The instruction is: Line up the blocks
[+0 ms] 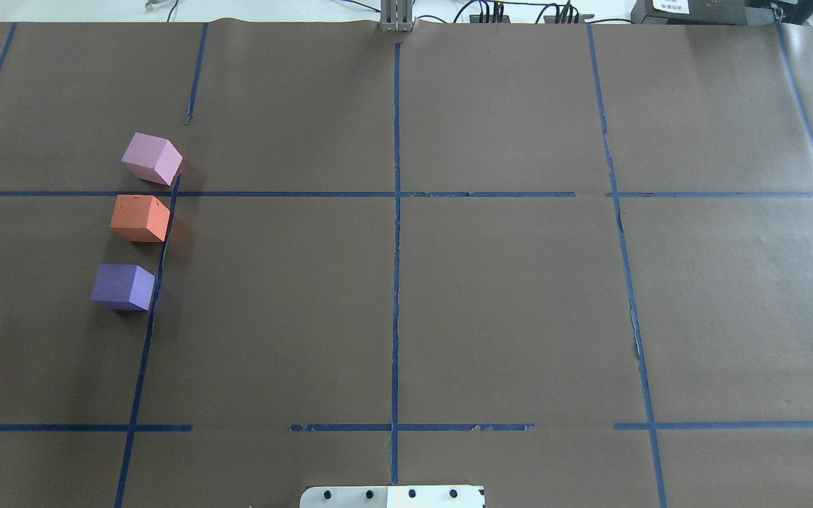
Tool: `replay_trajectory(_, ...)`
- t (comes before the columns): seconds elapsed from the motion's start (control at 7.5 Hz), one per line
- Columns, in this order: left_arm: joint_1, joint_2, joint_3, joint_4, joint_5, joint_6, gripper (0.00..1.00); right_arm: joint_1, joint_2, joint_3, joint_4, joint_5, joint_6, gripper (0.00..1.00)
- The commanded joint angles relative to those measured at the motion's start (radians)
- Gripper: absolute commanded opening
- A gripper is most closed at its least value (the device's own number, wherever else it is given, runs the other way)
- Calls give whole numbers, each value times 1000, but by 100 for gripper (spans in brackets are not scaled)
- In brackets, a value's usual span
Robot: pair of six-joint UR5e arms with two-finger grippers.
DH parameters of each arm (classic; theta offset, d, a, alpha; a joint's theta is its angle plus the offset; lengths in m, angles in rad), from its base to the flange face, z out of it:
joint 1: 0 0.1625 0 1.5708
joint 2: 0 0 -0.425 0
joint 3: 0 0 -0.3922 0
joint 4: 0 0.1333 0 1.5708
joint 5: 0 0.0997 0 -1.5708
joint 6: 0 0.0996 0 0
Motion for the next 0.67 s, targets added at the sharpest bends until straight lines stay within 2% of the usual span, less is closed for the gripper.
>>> replay_trajectory(0.0, 2, 0, 0, 0, 0, 0, 100, -1, 0, 0, 0, 0, -2, 100)
replay_trajectory(0.53, 2, 0, 0, 6, 0, 0, 100, -1, 0, 0, 0, 0, 0, 100)
